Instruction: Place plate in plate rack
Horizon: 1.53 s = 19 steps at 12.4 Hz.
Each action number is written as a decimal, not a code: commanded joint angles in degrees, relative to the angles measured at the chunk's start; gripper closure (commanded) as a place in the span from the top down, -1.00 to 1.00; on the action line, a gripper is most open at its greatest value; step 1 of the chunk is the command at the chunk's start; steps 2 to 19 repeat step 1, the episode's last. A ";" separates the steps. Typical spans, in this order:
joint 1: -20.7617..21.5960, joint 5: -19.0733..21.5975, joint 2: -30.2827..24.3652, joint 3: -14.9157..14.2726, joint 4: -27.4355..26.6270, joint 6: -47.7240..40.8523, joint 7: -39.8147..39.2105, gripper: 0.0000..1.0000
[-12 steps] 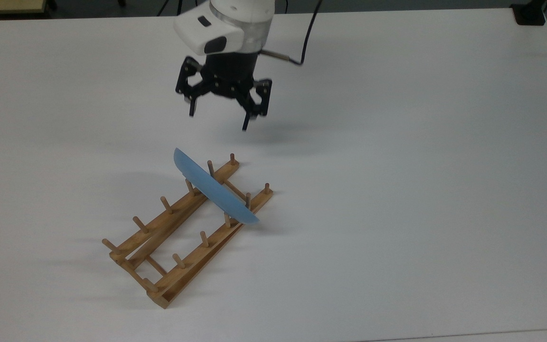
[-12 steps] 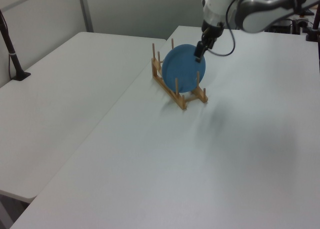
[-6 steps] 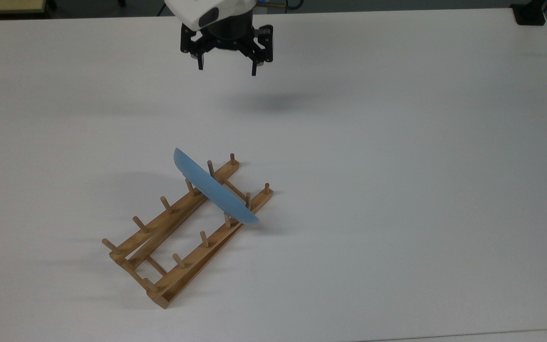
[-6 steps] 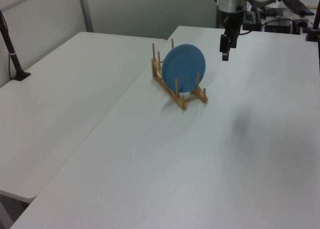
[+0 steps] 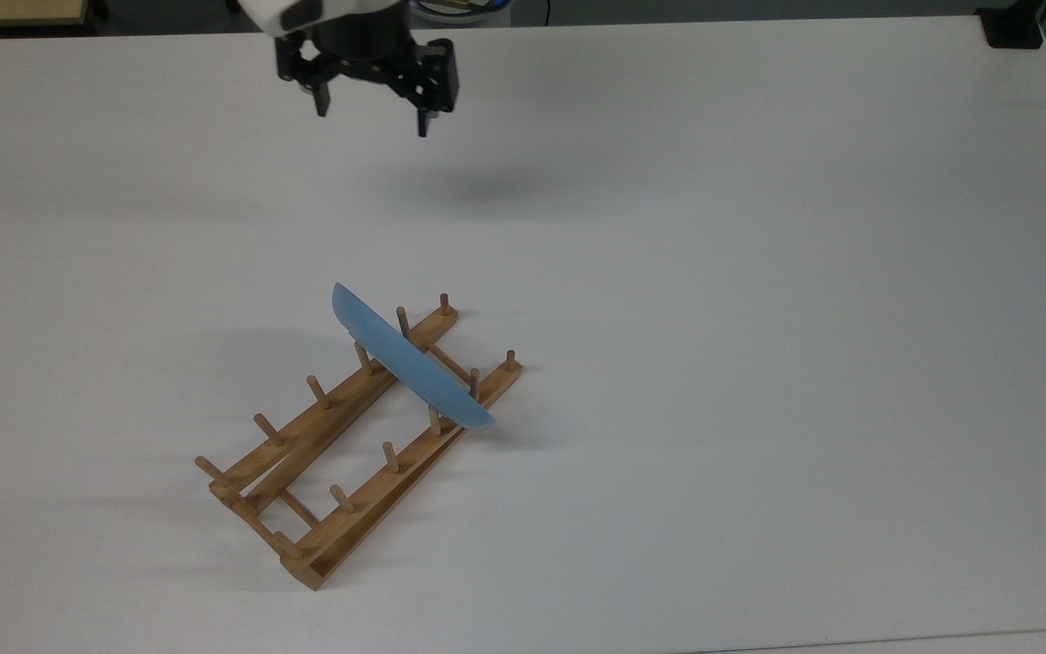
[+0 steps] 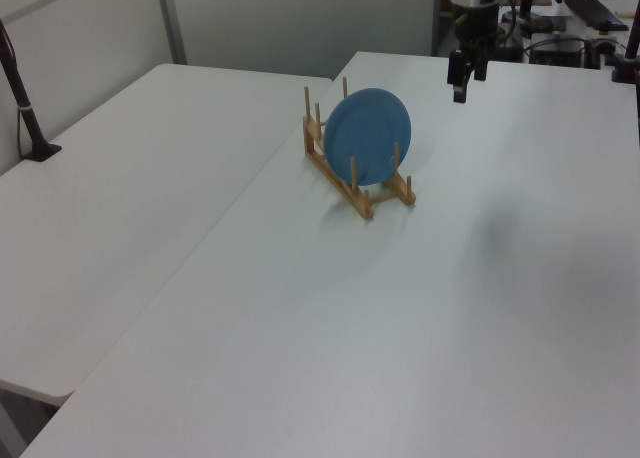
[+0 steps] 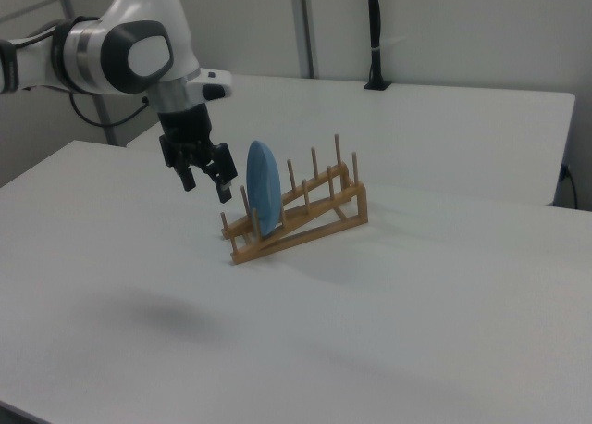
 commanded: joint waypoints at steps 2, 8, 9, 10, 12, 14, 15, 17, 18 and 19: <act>-1.16 0.49 -0.60 0.03 0.89 -3.25 1.31 1.00; -1.16 0.49 -0.60 0.03 0.89 -3.25 1.31 1.00; -1.16 0.49 -0.60 0.03 0.89 -3.25 1.31 1.00; -1.16 0.49 -0.60 0.03 0.89 -3.25 1.31 1.00; -1.16 0.49 -0.60 0.03 0.89 -3.25 1.31 1.00; -1.16 0.49 -0.60 0.03 0.89 -3.25 1.31 1.00; -1.16 0.49 -0.60 0.03 0.89 -3.25 1.31 1.00; -1.16 0.49 -0.60 0.03 0.89 -3.25 1.31 1.00; -1.16 0.49 -0.60 0.03 0.89 -3.25 1.31 1.00; -1.16 0.49 -0.60 0.03 0.89 -3.25 1.31 1.00</act>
